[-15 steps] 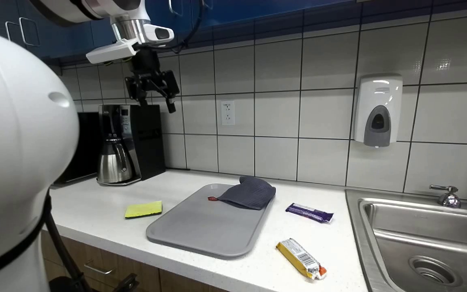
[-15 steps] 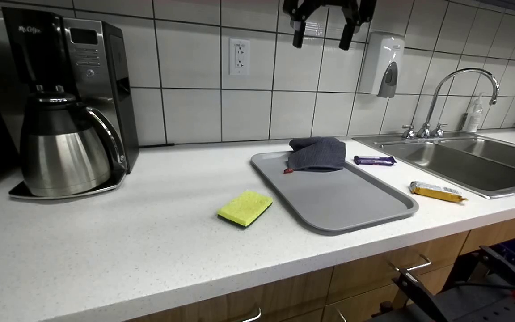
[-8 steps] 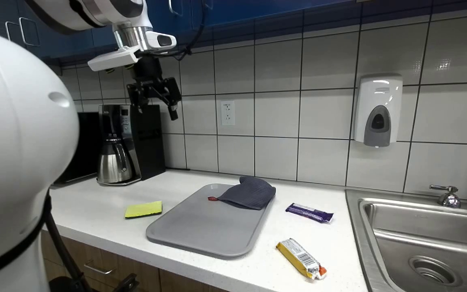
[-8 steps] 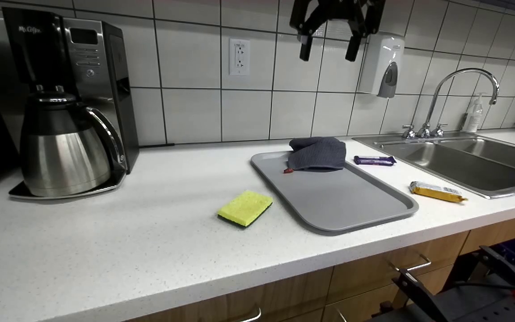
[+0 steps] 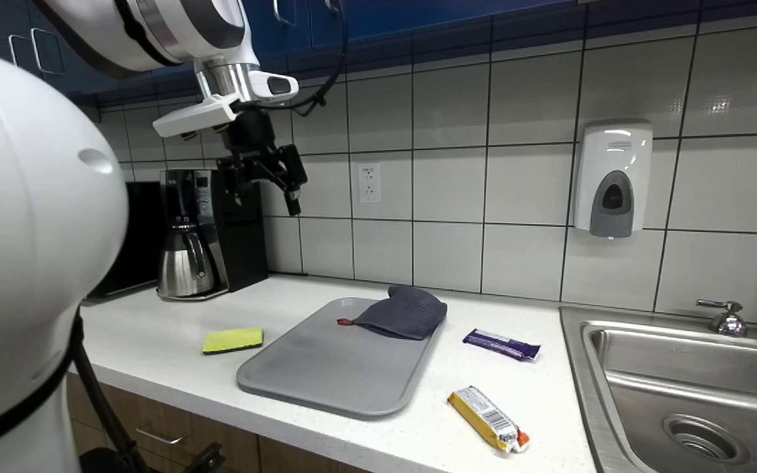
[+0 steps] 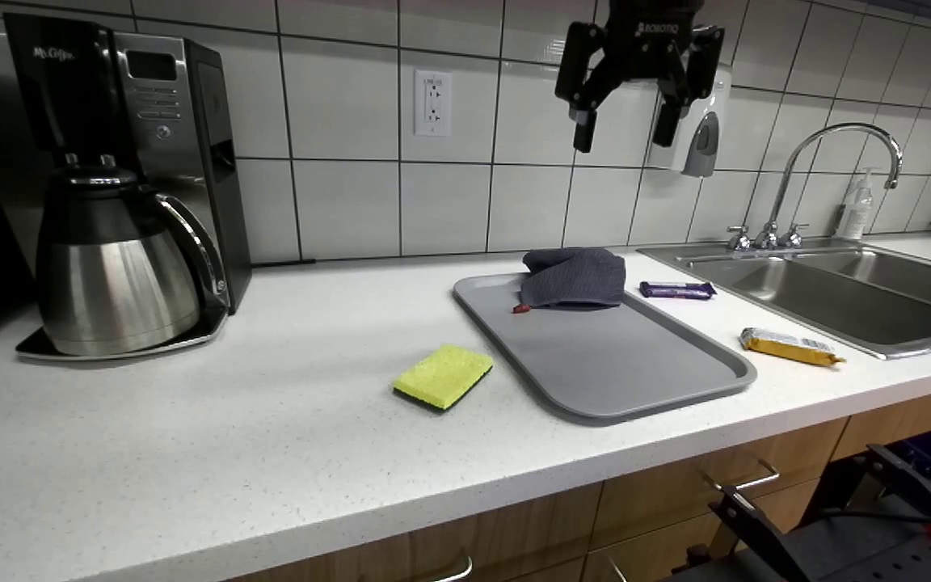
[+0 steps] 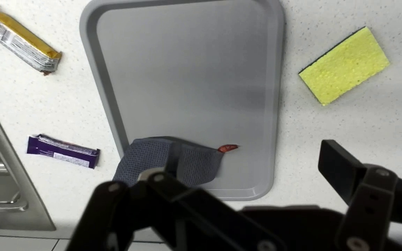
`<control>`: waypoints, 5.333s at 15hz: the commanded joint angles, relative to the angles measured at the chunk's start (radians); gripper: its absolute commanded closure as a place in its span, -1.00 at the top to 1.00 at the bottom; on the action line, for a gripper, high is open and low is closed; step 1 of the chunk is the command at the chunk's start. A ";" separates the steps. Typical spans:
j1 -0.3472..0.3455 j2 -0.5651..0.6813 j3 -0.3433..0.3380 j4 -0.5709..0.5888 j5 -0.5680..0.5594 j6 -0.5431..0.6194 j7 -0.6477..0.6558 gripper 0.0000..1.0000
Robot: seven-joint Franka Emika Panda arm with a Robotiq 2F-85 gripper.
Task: Put the orange packet and the purple packet on the tray
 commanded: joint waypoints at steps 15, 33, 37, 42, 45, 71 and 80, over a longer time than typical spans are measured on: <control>-0.067 -0.043 -0.149 -0.165 -0.116 0.129 -0.156 1.00; -0.091 -0.005 -0.207 -0.157 -0.105 0.153 -0.251 1.00; -0.113 -0.005 -0.258 -0.158 -0.123 0.160 -0.341 1.00; -0.178 0.021 -0.332 -0.157 -0.167 0.199 -0.452 1.00; -0.222 0.063 -0.373 -0.158 -0.208 0.251 -0.508 1.00; -0.343 0.580 -0.532 -0.060 -0.399 0.569 -0.908 1.00; -0.356 0.723 -0.541 0.033 -0.446 0.586 -0.948 1.00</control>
